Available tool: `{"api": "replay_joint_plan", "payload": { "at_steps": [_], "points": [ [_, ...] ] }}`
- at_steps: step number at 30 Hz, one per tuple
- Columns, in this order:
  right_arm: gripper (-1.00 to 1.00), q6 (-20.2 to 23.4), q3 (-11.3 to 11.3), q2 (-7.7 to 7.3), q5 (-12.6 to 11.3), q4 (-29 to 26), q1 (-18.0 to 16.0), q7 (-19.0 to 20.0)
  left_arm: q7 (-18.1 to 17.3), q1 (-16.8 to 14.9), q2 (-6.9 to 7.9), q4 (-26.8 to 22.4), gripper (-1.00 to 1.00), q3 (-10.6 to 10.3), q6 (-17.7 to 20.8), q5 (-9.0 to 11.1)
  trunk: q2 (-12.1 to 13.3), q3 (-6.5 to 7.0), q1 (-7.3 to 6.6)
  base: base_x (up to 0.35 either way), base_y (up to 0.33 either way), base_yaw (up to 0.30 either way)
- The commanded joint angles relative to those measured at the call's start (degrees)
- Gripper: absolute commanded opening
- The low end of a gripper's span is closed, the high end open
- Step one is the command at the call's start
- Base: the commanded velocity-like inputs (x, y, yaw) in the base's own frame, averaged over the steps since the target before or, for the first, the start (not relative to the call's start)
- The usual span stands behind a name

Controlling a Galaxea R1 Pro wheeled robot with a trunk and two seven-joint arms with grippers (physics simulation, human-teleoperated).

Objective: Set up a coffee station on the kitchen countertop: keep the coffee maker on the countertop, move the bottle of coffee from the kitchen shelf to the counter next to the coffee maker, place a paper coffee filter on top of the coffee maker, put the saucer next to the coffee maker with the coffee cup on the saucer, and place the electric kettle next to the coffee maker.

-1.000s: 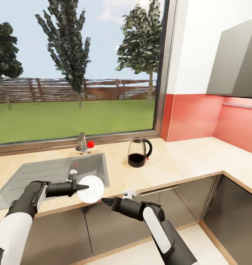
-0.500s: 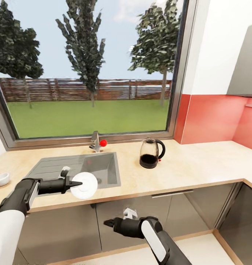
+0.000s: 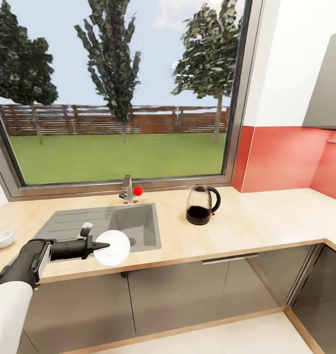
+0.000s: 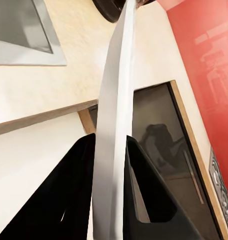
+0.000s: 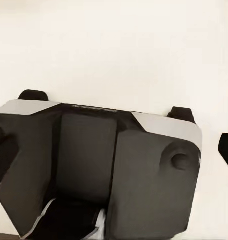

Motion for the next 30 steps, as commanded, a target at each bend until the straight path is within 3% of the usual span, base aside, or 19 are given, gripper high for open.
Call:
{"api": "replay_joint_plan", "payload": {
  "at_steps": [1,3,7,11,13,18,30],
  "points": [
    [1.0,-1.9,0.4,-0.5,-0.4,1.8,0.0,0.0,-0.5,0.0,-0.07,0.0,-1.0,0.2,0.4,-0.6,0.0,-0.02,0.02,0.0,0.0,0.0],
    [1.0,-4.6,0.4,-2.64,-0.1,3.9,0.6,-0.1,-0.6,0.0,-0.08,0.0,-1.0,0.2,0.4,-0.6,0.0,-0.02,0.02,0.0,0.0,0.0],
    [1.0,-5.6,0.4,-5.13,-0.1,4.6,1.4,0.0,-0.7,0.2,-0.03,0.0,-1.0,0.2,0.4,-0.6,0.0,-0.02,0.02,0.0,0.0,0.0],
    [1.0,-5.8,0.4,-5.48,-0.2,4.6,1.6,-0.1,-0.7,0.2,-0.03,0.0,-1.0,0.2,0.4,-0.6,0.0,-0.02,0.02,0.0,0.0,0.0],
    [1.0,-9.5,0.6,-5.09,-0.1,4.6,1.6,-0.2,-0.7,0.2,-0.09,-0.1,-1.0,0.2,0.3,-0.6,0.0,-0.04,0.02,0.0,0.0,0.223],
    [1.0,-10.3,0.5,-5.02,-0.1,4.7,2.0,-0.3,-0.7,0.2,-0.25,-0.1,-1.0,0.2,0.3,-0.7,0.0,-0.14,0.02,-0.024,0.0,0.261],
    [1.0,-10.4,0.6,-4.98,0.0,4.6,2.4,-0.2,-0.7,-0.2,-0.46,-0.1,-1.0,0.2,0.3,-0.7,0.0,-0.78,0.02,-0.288,0.049,0.231]
  ]
}}
